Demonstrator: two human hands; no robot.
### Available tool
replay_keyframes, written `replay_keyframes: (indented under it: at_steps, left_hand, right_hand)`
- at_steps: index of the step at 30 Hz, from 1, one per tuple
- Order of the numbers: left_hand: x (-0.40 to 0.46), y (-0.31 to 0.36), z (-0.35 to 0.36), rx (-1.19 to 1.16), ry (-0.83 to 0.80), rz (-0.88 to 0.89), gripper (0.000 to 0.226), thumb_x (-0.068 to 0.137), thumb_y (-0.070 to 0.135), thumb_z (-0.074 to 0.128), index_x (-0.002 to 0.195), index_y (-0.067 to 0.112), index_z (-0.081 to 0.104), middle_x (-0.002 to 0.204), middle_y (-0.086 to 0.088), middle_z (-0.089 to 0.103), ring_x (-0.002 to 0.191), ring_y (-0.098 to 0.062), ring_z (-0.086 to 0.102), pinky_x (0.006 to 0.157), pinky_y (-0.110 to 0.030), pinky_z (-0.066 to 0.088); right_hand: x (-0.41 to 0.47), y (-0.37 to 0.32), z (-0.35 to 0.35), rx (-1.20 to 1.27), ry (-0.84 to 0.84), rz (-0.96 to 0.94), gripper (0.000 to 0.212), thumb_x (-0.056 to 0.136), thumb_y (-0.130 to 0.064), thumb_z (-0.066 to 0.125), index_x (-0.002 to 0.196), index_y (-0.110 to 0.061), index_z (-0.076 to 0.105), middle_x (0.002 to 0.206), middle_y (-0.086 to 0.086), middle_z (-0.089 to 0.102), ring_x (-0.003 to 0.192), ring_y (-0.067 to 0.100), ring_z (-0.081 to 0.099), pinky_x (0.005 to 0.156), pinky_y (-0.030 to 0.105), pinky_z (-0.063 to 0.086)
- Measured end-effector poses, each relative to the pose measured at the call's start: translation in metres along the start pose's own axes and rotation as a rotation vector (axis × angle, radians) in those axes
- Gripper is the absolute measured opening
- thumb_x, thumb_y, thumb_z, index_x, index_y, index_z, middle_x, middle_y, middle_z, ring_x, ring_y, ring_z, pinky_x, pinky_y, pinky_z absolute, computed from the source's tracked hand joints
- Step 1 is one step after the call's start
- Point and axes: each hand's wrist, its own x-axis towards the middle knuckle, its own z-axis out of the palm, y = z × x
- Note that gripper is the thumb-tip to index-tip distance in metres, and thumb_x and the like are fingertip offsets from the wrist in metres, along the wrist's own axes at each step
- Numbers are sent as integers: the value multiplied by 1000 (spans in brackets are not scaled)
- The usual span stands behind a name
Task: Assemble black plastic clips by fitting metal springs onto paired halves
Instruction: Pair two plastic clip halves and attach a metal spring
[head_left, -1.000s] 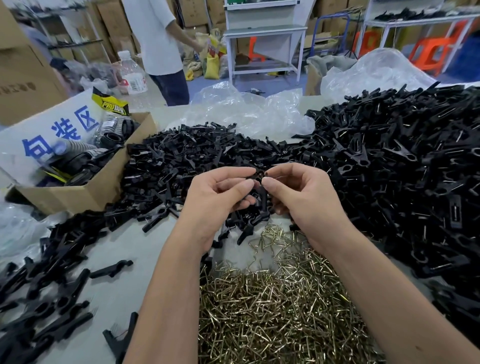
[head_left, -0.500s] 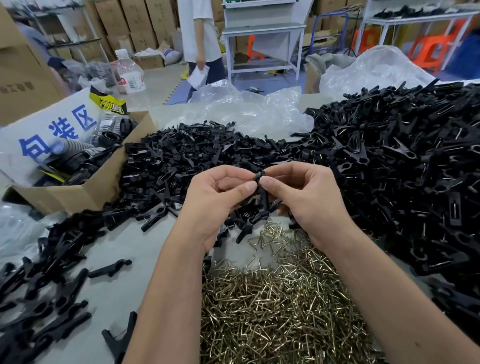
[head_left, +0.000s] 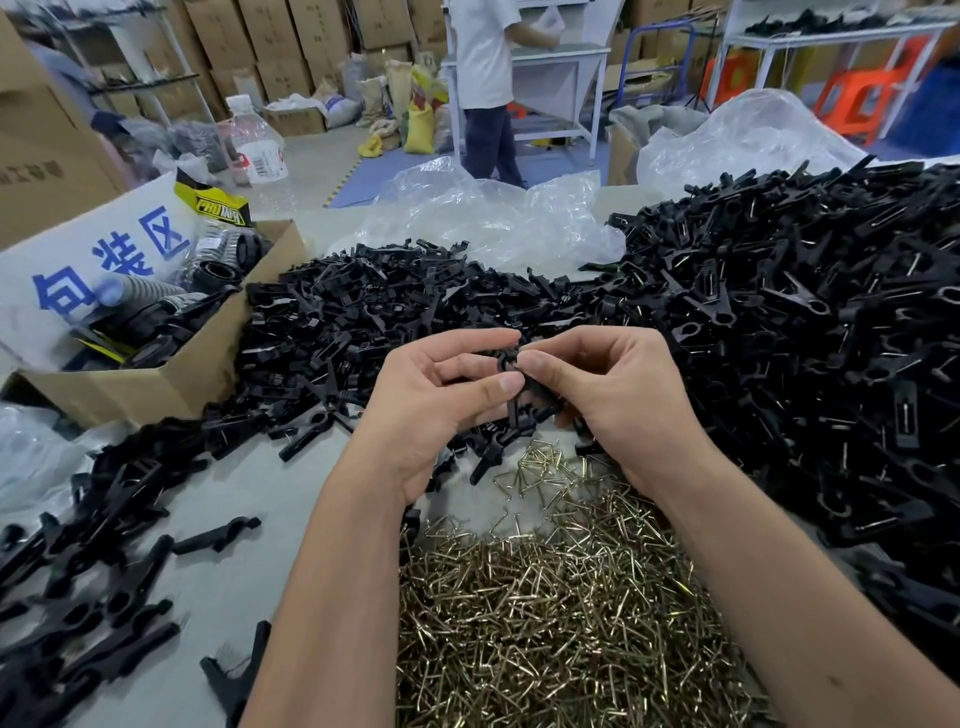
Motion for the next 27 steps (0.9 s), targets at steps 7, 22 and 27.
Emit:
replay_keyframes:
  at_steps: [7,22,27]
  left_hand:
    - [1,-2,1,-56,89,33,39,66,11,86,104,7,80,86,-11,73,83,-23,77,71,-26,62]
    - [-1,-4,-10,147,41,100,35,58,16,92,84,5,72,80,-18,71,77,-25,73,77,-34,64]
    - [-4,2,-14,415,-19,171,40,57,18,95,91,11,75,87,-8,79,82,-27,78,76,-35,65]
  right_hand:
    - [2,-8,-7,-48,-177,60,20,99,-7,68,111,-15,81,87,10,78,72,11,71,60,21,56]
    - [-5,-11,1,-583,-123,-270,17,81,-13,84,95,-22,77,87,-11,73,83,8,69,75,31,58]
    - [-2,-14,-8,-609,-217,-232,21,79,-11,85,96,-21,77,83,-11,74,75,2,69,66,19,54]
